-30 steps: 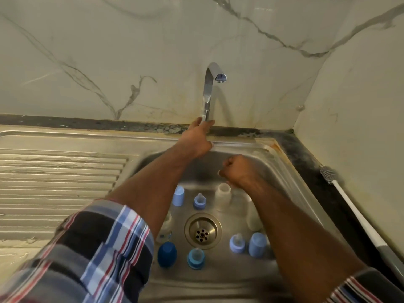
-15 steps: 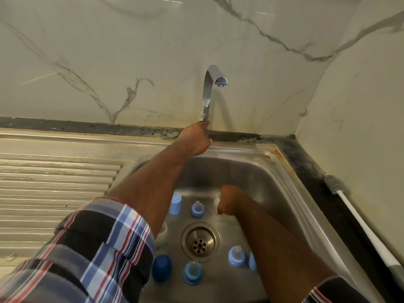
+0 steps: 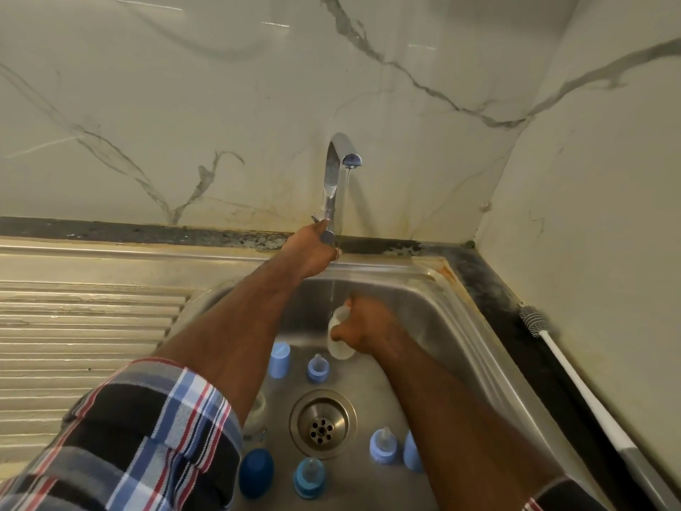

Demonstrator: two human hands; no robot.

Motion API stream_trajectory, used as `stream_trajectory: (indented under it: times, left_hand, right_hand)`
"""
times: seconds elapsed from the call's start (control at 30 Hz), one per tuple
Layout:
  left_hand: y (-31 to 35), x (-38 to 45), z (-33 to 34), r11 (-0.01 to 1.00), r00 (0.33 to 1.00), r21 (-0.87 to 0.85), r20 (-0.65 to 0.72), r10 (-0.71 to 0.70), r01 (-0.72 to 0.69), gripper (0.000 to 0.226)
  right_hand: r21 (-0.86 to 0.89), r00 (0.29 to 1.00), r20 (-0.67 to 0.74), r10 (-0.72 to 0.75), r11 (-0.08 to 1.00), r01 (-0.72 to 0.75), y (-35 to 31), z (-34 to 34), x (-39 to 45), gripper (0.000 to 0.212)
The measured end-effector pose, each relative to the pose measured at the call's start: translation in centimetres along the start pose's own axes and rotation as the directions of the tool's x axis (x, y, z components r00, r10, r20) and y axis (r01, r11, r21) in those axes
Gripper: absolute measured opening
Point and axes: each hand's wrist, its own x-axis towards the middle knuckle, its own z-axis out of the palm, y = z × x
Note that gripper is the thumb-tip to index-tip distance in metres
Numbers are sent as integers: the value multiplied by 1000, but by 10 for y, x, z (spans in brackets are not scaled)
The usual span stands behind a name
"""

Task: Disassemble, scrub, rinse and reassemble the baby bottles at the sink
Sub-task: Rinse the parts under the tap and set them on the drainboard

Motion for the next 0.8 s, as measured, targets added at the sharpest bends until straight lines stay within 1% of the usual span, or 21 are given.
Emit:
stream_trajectory:
  times: [0.1, 0.13, 0.23, 0.27, 0.33, 0.37, 0.4, 0.47, 0.5, 0.57, 0.6, 0.63, 0.67, 0.7, 0.8]
  left_hand:
    - [-7, -5, 4, 996, 1000, -91, -22, -21, 19, 67]
    - [-12, -8, 7, 987, 998, -158, -40, -37, 30, 63]
    - [-30, -26, 21, 920, 989, -384, -88, -120, 78, 25]
    - [-36, -33, 26, 882, 983, -461, -90, -159, 101, 21]
    - [-45, -46, 33, 793, 965, -588, -80, -252, 158, 27]
    - [-47, -52, 35, 743, 953, -644, -69, -294, 182, 29]
    - [-48, -59, 36, 685, 942, -697, -44, -333, 210, 29]
    - [-49, -71, 39, 564, 922, -783, 31, -386, 262, 28]
    - [-51, -75, 41, 522, 915, -807, 56, -401, 278, 28]
    - [-54, -80, 45, 487, 904, -823, 71, -422, 292, 29]
    - [-54, -81, 47, 477, 901, -827, 76, -428, 296, 29]
    - [-52, -82, 47, 464, 898, -834, 82, -433, 299, 29]
    - [-52, -82, 48, 459, 898, -838, 80, -433, 296, 28]
    - [-51, -82, 48, 462, 902, -838, 78, -425, 291, 27]
    - [-52, -79, 48, 481, 907, -823, 93, -411, 302, 32]
  right_hand:
    - [138, 997, -71, -26, 990, 36, -13, -9, -4, 53]
    - [169, 996, -78, -43, 984, 56, -15, -12, -6, 52]
    - [209, 993, -54, -109, 971, 118, -28, -23, -9, 46]
    - [231, 991, -70, -116, 964, 129, -33, -26, -9, 48]
    - [297, 984, -142, -109, 943, 147, -39, -33, -7, 51]
    - [320, 980, -169, -104, 935, 154, -41, -37, -8, 49]
    - [327, 979, -171, -106, 932, 158, -42, -40, -10, 47]
    - [311, 982, -152, -109, 938, 152, -41, -42, -9, 54]
    - [331, 980, -168, -108, 930, 159, -41, -43, -9, 58]
    - [416, 968, -234, -90, 891, 184, -42, -43, -7, 56]
    - [444, 969, -233, -76, 879, 176, -41, -43, -7, 53]
    - [430, 977, -197, -87, 887, 165, -39, -43, -9, 51]
    - [397, 982, -162, -101, 904, 159, -36, -41, -9, 50]
    - [387, 981, -159, -109, 908, 163, -34, -40, -9, 50]
    - [522, 965, -258, -48, 833, 181, -35, -42, -3, 54]
